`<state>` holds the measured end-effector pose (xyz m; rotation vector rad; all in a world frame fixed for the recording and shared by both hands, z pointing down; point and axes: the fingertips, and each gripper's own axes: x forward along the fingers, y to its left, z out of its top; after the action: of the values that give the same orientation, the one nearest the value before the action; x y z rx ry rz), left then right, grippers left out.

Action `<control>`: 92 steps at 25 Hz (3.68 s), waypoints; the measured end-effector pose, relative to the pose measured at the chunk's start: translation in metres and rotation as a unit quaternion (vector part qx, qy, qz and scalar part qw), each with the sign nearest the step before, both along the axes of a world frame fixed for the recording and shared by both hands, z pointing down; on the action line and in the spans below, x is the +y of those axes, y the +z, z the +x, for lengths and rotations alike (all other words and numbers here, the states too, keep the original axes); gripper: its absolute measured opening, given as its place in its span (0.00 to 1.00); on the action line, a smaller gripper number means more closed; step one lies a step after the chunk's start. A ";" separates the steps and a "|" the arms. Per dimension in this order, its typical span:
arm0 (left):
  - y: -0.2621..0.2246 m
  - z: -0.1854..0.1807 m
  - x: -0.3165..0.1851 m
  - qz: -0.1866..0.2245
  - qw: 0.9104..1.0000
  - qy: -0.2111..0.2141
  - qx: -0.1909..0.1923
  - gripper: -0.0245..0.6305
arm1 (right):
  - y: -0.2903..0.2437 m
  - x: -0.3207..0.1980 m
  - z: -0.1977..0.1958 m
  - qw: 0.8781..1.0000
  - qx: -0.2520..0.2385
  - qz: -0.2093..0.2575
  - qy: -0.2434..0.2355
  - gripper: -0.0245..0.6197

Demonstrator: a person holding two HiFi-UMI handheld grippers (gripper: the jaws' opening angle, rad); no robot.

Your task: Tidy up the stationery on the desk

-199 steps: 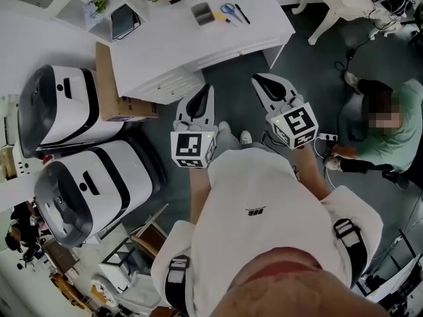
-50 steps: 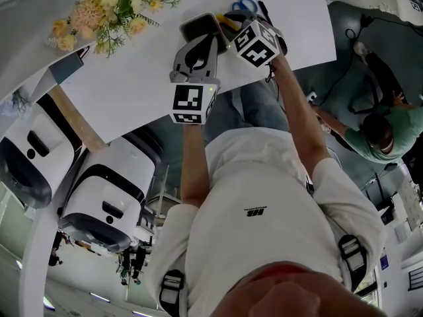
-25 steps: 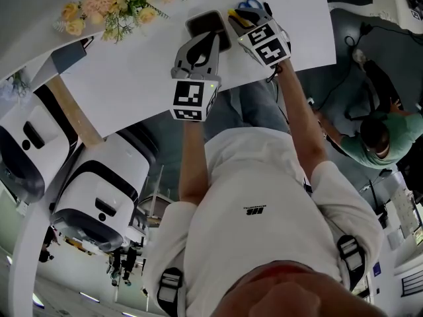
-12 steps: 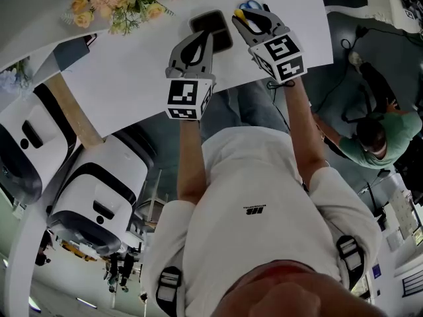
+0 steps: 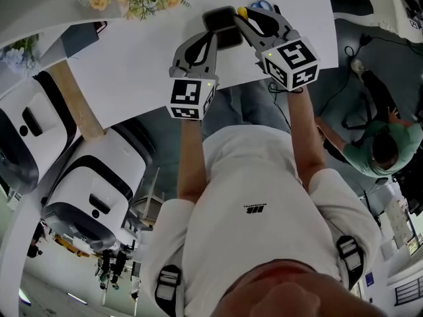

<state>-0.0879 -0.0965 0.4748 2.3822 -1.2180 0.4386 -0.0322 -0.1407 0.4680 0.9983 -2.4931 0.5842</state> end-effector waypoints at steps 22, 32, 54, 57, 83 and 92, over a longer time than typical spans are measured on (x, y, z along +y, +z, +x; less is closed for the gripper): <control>0.008 -0.017 0.009 -0.008 1.000 -0.024 -0.009 0.04 | 0.056 0.019 -0.059 0.998 -0.019 -0.019 -0.065 0.22; 0.003 0.005 0.006 -0.001 1.000 -0.001 -0.009 0.04 | 0.033 0.020 -0.038 0.999 -0.019 0.007 -0.048 0.21; 0.013 0.087 -0.022 -0.010 0.998 0.065 -0.014 0.04 | 0.059 -0.004 0.071 0.999 0.011 -0.013 0.043 0.16; 0.018 0.094 -0.027 -0.016 0.997 0.070 -0.016 0.04 | 0.072 -0.007 0.079 0.998 0.021 -0.026 0.047 0.16; 0.041 0.120 -0.051 -0.048 0.994 0.090 -0.034 0.04 | 0.164 -0.024 0.087 0.981 0.141 -0.130 -0.002 0.16; 0.040 0.118 -0.052 -0.047 0.995 0.086 -0.031 0.04 | 0.178 -0.026 0.089 0.976 0.159 -0.146 -0.004 0.16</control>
<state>0.0298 -0.1484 0.5145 2.4166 -0.9977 0.6142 0.0567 -0.1669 0.6462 0.8883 -2.0603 0.7020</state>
